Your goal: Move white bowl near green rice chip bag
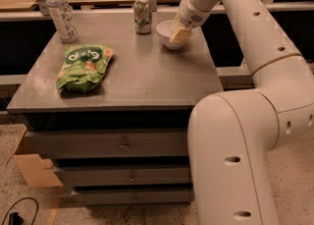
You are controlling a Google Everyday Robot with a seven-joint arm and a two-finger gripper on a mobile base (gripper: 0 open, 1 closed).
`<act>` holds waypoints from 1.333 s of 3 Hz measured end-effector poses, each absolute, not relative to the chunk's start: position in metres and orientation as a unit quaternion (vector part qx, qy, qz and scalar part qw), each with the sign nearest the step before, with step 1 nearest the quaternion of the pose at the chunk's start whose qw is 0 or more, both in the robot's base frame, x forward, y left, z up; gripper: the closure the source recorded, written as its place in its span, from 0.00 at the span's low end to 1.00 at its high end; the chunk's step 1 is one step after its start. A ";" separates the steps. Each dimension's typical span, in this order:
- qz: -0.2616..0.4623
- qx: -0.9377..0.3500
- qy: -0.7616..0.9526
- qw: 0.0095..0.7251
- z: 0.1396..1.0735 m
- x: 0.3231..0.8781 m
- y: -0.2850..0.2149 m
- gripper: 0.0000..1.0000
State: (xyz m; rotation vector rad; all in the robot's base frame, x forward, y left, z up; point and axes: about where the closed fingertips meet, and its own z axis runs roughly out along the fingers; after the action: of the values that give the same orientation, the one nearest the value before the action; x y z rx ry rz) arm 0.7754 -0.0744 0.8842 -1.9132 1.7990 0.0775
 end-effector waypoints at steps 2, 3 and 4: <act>0.029 -0.778 0.577 0.246 0.901 0.748 -0.036 1.00; 0.028 -0.778 0.576 0.249 0.898 0.751 -0.033 1.00; 0.029 -0.783 0.568 0.251 0.896 0.752 -0.025 1.00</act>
Offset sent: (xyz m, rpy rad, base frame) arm -0.0709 0.0593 0.0194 -0.0730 -0.0316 0.3740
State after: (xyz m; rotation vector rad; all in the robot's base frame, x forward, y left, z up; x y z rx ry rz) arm 0.7515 -0.0250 0.8965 -2.1317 1.5451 0.0780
